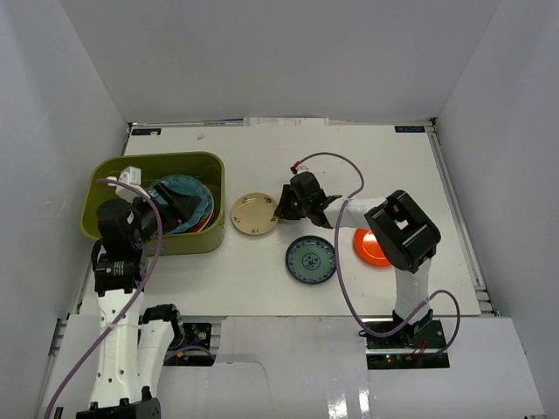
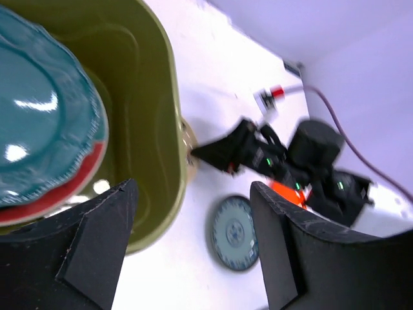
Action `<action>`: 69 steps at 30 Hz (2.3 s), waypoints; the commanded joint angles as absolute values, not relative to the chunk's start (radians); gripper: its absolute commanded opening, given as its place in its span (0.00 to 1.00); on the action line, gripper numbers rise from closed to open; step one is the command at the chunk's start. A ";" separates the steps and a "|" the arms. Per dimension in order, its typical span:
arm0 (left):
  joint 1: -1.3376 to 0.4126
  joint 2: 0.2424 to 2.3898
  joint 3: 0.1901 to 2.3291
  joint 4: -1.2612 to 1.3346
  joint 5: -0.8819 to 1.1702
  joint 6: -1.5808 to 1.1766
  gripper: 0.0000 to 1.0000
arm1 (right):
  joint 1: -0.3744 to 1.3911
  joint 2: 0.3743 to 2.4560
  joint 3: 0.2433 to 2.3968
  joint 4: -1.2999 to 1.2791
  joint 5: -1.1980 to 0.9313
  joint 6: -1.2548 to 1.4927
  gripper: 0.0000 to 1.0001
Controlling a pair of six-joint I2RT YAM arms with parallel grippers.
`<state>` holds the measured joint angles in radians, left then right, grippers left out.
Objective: Place the plates into the plastic bin on the countertop
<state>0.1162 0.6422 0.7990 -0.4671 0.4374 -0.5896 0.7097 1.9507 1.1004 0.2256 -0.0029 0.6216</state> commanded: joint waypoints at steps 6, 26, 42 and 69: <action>-0.019 0.623 0.746 -0.476 0.663 -0.617 0.77 | 0.655 1.850 1.039 0.256 0.130 0.700 0.08; -0.963 1.409 0.850 -0.238 -0.170 -0.723 0.74 | -0.113 0.947 0.512 0.291 -0.422 0.745 0.08; -0.974 1.621 0.874 -0.150 -0.216 -0.730 0.00 | -0.183 0.812 0.459 0.316 -0.598 0.787 0.08; -0.263 0.966 1.112 -0.522 -0.393 -0.546 0.00 | 0.015 0.850 0.795 0.256 -0.496 0.821 0.08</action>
